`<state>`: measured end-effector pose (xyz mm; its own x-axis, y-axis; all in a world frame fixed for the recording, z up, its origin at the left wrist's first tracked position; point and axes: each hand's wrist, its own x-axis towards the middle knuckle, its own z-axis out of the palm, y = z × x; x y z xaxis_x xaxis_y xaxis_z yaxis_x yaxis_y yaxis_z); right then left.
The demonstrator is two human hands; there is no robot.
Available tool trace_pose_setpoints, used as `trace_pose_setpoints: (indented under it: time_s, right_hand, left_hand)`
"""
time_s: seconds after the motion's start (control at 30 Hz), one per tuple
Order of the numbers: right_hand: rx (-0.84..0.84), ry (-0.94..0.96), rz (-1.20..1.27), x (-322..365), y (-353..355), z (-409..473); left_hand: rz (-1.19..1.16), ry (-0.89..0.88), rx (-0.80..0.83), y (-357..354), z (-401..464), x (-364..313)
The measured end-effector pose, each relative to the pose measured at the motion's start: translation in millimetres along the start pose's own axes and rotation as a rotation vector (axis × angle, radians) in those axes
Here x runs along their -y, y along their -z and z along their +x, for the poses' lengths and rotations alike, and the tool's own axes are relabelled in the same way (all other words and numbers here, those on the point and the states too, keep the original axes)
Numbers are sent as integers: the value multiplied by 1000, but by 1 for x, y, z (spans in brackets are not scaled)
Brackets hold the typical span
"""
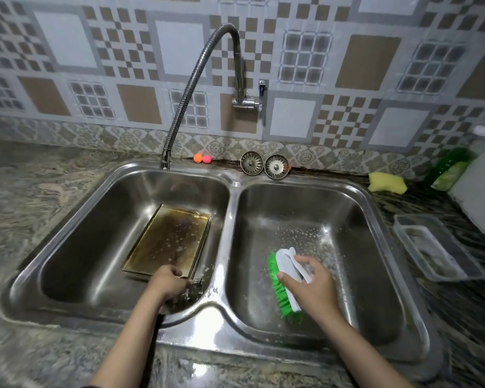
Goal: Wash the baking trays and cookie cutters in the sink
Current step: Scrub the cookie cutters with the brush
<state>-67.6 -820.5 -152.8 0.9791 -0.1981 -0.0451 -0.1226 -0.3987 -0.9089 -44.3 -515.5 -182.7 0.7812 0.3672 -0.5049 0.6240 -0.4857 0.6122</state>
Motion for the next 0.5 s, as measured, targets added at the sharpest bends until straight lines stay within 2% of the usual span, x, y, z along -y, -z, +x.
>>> trace_pose_setpoints:
  time_s: [0.1,0.17,0.27,0.37,0.5]
  right_hand:
    - [-12,-3,-5,2,1,-7]
    - [-25,8,-9,2,6,-11]
    - [-59,17,16,4,19,-19]
    - [-123,34,22,6,41,-26]
    - [-177,56,-78,5,90,-35]
  left_hand:
    - [210,-38,19,1,3,-2]
    - [187,-111,0,0,-7,-12]
    - [101,-399,-62,-11,-31,-28]
    - [171,-703,-83,-30,-54,-38]
    - [452,-732,31,-54,-60,-29]
